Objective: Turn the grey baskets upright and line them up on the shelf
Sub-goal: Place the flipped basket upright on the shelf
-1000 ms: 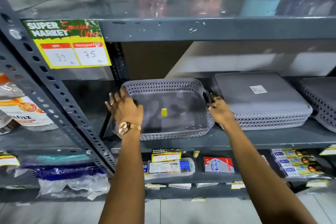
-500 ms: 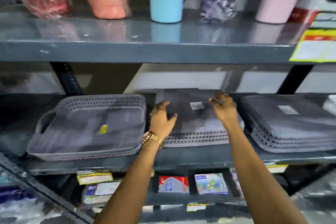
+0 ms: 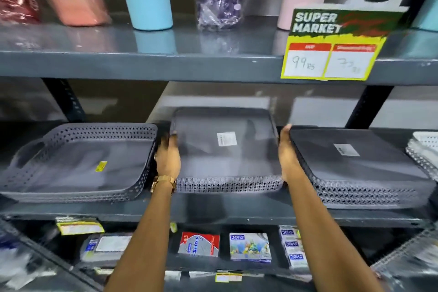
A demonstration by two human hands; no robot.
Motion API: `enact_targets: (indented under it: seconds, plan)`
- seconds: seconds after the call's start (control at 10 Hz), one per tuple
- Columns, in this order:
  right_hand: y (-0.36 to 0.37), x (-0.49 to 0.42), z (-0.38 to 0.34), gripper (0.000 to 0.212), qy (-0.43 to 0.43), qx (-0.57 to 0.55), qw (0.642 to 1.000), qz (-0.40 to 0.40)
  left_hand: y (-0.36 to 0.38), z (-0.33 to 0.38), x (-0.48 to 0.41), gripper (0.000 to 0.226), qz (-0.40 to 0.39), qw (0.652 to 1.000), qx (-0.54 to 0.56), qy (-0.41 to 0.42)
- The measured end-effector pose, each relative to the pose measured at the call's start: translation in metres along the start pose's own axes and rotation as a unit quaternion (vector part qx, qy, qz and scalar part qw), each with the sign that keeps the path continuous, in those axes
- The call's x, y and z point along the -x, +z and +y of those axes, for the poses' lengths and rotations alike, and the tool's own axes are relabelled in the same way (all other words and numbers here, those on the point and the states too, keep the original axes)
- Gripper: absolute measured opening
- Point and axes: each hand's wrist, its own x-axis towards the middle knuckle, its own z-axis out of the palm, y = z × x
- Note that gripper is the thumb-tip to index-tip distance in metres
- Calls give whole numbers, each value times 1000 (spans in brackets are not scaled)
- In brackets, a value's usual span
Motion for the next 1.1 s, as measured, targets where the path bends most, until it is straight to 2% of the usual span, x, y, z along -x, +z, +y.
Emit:
enact_targets:
  seconds: [0.1, 0.2, 0.3, 0.4, 0.5, 0.6, 0.7, 0.8, 0.9, 1.0, 1.1]
  plan:
    - [4, 11, -11, 136, -88, 259, 960, 60, 1, 26, 5, 46, 36, 983, 177, 44]
    - [24, 28, -23, 142, -94, 330, 938, 52, -6, 52, 6, 44, 58, 964, 254, 48]
    - [19, 40, -34, 109, -73, 339, 937, 44, -20, 56, 1, 50, 80, 977, 194, 30]
    - [7, 33, -41, 73, -22, 347, 937, 38, -36, 35, -10, 84, 21, 988, 144, -50]
    - [-10, 29, -39, 97, 33, 462, 885, 47, -46, 21, 2, 119, -7, 993, 72, -97]
    - [-29, 20, -21, 95, 32, 468, 882, 48, -44, 23, 30, 96, -32, 994, -19, -106]
    - [-31, 20, -4, 59, -5, 470, 882, 39, -41, 13, 38, 61, -44, 989, -73, -119]
    - [-27, 19, 8, 54, -35, 483, 873, 54, -38, -5, 35, 48, -36, 987, -110, -108]
    - [-23, 21, 13, 42, -76, 530, 843, 59, -26, -23, 41, 50, -11, 978, -201, -59]
    - [-16, 31, 11, 49, -130, 584, 798, 79, -20, -23, 42, 54, 4, 966, -257, 25]
    - [-16, 36, 12, 52, -128, 604, 785, 58, -23, -25, 47, 52, 25, 946, -311, 92]
